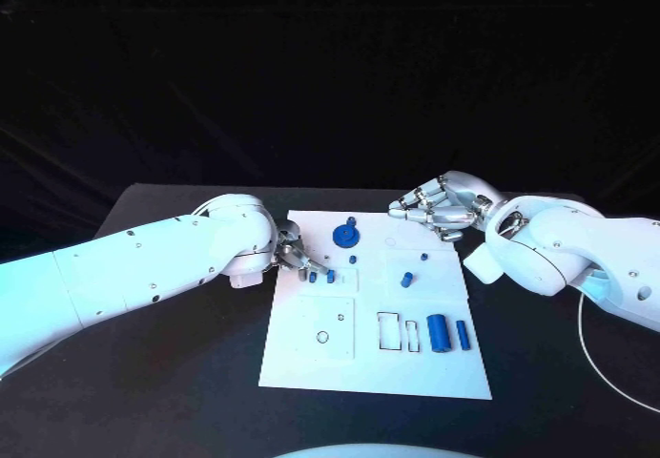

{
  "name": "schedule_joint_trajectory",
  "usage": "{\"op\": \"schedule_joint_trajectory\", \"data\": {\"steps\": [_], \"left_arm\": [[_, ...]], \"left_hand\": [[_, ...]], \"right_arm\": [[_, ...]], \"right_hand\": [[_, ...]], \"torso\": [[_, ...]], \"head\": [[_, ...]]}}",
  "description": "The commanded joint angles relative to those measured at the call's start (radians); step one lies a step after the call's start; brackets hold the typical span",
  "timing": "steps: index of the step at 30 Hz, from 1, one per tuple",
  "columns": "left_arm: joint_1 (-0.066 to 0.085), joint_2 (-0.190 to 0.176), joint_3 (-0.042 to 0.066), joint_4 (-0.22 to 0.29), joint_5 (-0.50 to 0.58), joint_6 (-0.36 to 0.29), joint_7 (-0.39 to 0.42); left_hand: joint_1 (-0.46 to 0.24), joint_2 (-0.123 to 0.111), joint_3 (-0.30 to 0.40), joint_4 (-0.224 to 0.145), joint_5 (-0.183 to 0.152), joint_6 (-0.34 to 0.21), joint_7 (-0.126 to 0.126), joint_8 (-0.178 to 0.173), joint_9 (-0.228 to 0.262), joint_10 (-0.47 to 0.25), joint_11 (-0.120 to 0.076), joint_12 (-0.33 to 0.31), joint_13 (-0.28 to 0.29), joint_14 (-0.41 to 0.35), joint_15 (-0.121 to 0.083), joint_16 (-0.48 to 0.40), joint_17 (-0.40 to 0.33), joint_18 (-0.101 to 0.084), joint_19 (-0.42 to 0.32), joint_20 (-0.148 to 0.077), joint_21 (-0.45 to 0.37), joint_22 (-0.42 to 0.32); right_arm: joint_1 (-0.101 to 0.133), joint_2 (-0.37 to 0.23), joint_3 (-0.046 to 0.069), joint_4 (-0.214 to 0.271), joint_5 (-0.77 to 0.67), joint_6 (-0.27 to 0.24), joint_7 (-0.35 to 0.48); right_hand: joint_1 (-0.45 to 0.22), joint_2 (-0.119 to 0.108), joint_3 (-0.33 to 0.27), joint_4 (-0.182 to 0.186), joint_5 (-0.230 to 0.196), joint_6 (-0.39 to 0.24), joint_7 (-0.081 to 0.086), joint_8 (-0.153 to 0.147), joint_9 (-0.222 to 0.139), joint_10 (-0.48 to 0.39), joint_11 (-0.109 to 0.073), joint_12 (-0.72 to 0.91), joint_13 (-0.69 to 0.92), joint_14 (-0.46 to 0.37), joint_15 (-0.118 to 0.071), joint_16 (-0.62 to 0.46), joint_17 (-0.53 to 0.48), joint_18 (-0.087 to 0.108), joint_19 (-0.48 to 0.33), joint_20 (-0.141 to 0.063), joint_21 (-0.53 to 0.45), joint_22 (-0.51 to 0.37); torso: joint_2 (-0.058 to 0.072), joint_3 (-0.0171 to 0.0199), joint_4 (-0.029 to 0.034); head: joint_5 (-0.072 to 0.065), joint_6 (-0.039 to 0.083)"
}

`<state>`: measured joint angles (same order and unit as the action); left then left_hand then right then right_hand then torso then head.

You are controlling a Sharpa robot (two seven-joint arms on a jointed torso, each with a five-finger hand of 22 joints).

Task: Assemble the parts on the task board

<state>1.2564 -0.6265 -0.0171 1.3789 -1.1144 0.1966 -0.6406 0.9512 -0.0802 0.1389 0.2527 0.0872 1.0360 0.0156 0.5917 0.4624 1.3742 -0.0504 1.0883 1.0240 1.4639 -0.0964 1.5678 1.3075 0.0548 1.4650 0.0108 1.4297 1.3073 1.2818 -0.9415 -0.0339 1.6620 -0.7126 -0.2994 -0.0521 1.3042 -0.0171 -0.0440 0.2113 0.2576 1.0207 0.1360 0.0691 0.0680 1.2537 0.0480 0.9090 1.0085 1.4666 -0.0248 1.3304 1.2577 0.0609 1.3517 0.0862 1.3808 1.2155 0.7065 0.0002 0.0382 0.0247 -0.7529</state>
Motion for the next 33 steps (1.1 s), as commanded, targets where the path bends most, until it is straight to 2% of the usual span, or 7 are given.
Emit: {"op": "schedule_joint_trajectory", "data": {"steps": [1,10,11,13,16,27,33], "left_arm": [[0.003,-0.012,0.009,0.02,0.022,-0.07,0.0],[0.018,-0.053,0.038,0.063,0.095,-0.141,0.088],[0.02,-0.052,0.038,0.061,0.108,-0.156,0.123],[0.022,-0.046,0.037,0.054,0.125,-0.189,0.202],[0.024,-0.03,0.025,0.036,0.121,-0.24,0.328],[-0.003,0.069,-0.024,-0.072,-0.102,-0.376,0.635],[-0.015,0.1,-0.03,-0.103,-0.224,-0.344,0.616]], "left_hand": [[0.004,0.007,-0.028,0.017,-0.012,0.005,0.001,0.007,-0.003,0.003,0.0,-0.001,-0.002,0.107,-0.008,0.003,0.263,-0.019,0.067,-0.007,-0.002,0.146],[0.074,0.029,-0.084,0.028,0.025,-0.057,0.021,-0.001,-0.015,-0.093,0.017,-0.146,-0.151,0.107,0.001,0.003,0.263,0.012,0.027,-0.001,-0.139,0.041],[0.113,0.036,-0.085,0.02,0.035,-0.1,0.042,-0.016,-0.022,-0.198,0.034,-0.289,-0.291,0.089,0.016,-0.034,0.216,0.038,-0.023,0.012,-0.282,-0.067],[0.218,0.044,-0.065,-0.021,0.049,-0.197,0.093,-0.058,-0.044,-0.329,0.078,-0.37,-0.332,-0.053,0.054,-0.277,-0.049,0.099,-0.202,0.042,-0.7,-0.37],[0.333,0.037,-0.044,-0.068,0.049,-0.263,0.137,-0.101,-0.08,-0.439,0.13,-0.46,-0.398,-0.263,0.105,-0.578,-0.33,0.106,-0.306,0.073,-0.862,-0.474],[0.539,-0.033,0.103,-0.182,0.026,-0.224,0.123,-0.306,-0.274,-0.431,0.157,-0.744,-0.755,-0.358,0.127,-0.849,-0.63,0.127,-0.331,0.112,-1.035,-0.61],[0.508,-0.05,0.094,-0.191,0.024,-0.17,0.117,-0.348,-0.31,-0.414,0.146,-0.793,-0.833,-0.194,0.108,-0.7,-0.559,0.128,-0.21,0.101,-0.984,-0.594]], "right_arm": [[-0.001,0.001,0.0,0.0,-0.007,0.016,0.004],[-0.001,-0.001,0.0,0.0,-0.007,0.016,0.004],[-0.001,-0.002,0.0,0.0,-0.007,0.016,0.004],[-0.001,-0.002,0.0,0.001,-0.007,0.015,0.004],[-0.001,-0.001,0.0,0.001,-0.007,0.015,0.005],[-0.001,0.003,0.0,-0.001,-0.007,0.016,0.006],[-0.001,0.004,0.0,-0.001,-0.007,0.017,0.007]], "right_hand": [[-0.004,0.002,-0.004,0.0,-0.003,0.001,-0.002,0.006,0.001,-0.006,0.0,0.0,-0.001,0.04,-0.001,-0.004,-0.001,0.021,-0.007,-0.002,-0.006,-0.001],[-0.005,0.003,-0.007,0.002,-0.005,0.001,-0.002,0.006,0.001,-0.006,0.0,0.0,-0.001,0.04,-0.001,-0.004,-0.001,0.021,-0.007,-0.002,-0.006,0.0],[-0.004,0.004,-0.007,0.002,-0.004,0.001,-0.002,0.006,0.001,-0.006,0.0,0.0,-0.001,0.041,-0.001,-0.004,-0.001,0.021,-0.007,-0.002,-0.006,-0.001],[-0.003,0.004,-0.007,0.002,-0.004,0.001,-0.002,0.006,0.001,-0.006,0.0,0.0,-0.001,0.041,-0.001,-0.004,-0.001,0.021,-0.007,-0.002,-0.006,-0.001],[-0.002,0.005,-0.008,0.002,-0.002,0.001,-0.002,0.006,0.001,-0.006,0.0,0.002,0.0,0.041,-0.001,-0.004,-0.001,0.021,-0.007,-0.002,-0.006,0.0],[0.004,0.008,-0.011,0.001,0.006,0.001,-0.002,0.006,0.001,-0.006,0.0,0.002,-0.001,0.041,-0.001,-0.004,0.0,0.021,-0.006,-0.002,-0.007,0.0],[0.004,0.008,-0.011,0.0,0.007,0.001,-0.002,0.006,0.001,-0.006,0.0,0.003,-0.001,0.041,-0.001,-0.004,0.0,0.021,-0.006,-0.002,-0.007,0.0]], "torso": [[0.0,0.0012,0.0001],[0.0,0.0014,-0.0008],[0.0,0.0017,-0.0006],[0.001,0.0018,0.0004],[0.001,0.0004,-0.0006],[0.001,0.0005,-0.0004],[0.001,0.001,0.0]], "head": [[-0.001,0.002],[-0.007,0.004],[-0.007,0.004],[-0.009,0.006],[-0.011,0.007],[-0.023,0.014],[-0.025,0.015]]}}
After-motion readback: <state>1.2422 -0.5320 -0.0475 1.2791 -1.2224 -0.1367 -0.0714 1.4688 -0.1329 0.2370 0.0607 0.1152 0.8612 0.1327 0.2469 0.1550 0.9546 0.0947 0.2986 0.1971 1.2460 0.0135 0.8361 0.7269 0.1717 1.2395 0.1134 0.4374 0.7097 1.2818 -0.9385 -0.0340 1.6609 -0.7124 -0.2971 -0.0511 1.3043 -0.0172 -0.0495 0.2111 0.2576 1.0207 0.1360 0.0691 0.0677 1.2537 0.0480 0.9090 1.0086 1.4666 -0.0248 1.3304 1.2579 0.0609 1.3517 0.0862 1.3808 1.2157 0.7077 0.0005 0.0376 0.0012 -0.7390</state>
